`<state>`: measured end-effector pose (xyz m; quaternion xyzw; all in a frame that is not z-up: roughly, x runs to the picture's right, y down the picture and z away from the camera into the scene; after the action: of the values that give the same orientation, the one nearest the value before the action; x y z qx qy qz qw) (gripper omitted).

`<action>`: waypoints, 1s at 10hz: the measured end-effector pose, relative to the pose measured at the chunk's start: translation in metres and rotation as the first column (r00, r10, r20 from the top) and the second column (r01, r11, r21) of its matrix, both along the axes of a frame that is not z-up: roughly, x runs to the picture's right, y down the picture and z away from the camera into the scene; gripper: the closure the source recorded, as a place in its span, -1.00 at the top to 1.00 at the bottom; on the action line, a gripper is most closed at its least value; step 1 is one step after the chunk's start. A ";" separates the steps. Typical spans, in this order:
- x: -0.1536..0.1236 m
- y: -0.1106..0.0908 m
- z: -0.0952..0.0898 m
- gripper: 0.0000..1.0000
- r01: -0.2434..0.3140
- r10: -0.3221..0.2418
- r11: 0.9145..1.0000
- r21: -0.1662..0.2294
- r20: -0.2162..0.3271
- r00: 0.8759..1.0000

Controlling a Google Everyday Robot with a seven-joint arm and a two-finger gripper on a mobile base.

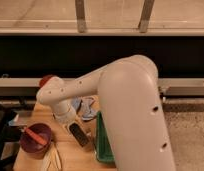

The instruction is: Place eraser in metal cup

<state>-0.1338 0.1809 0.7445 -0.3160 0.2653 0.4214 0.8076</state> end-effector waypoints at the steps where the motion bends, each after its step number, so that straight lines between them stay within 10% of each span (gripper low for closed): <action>1: 0.003 -0.034 -0.005 -1.00 -0.059 0.059 0.997 0.054 0.011 0.998; 5: 0.021 -0.145 0.003 -1.00 -0.275 0.268 0.940 0.200 0.065 0.961; 10: 0.094 -0.251 0.038 -1.00 -0.523 0.521 0.793 0.312 0.100 0.848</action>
<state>-0.0396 -0.0703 0.7823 -0.2400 0.0905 0.6643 0.7021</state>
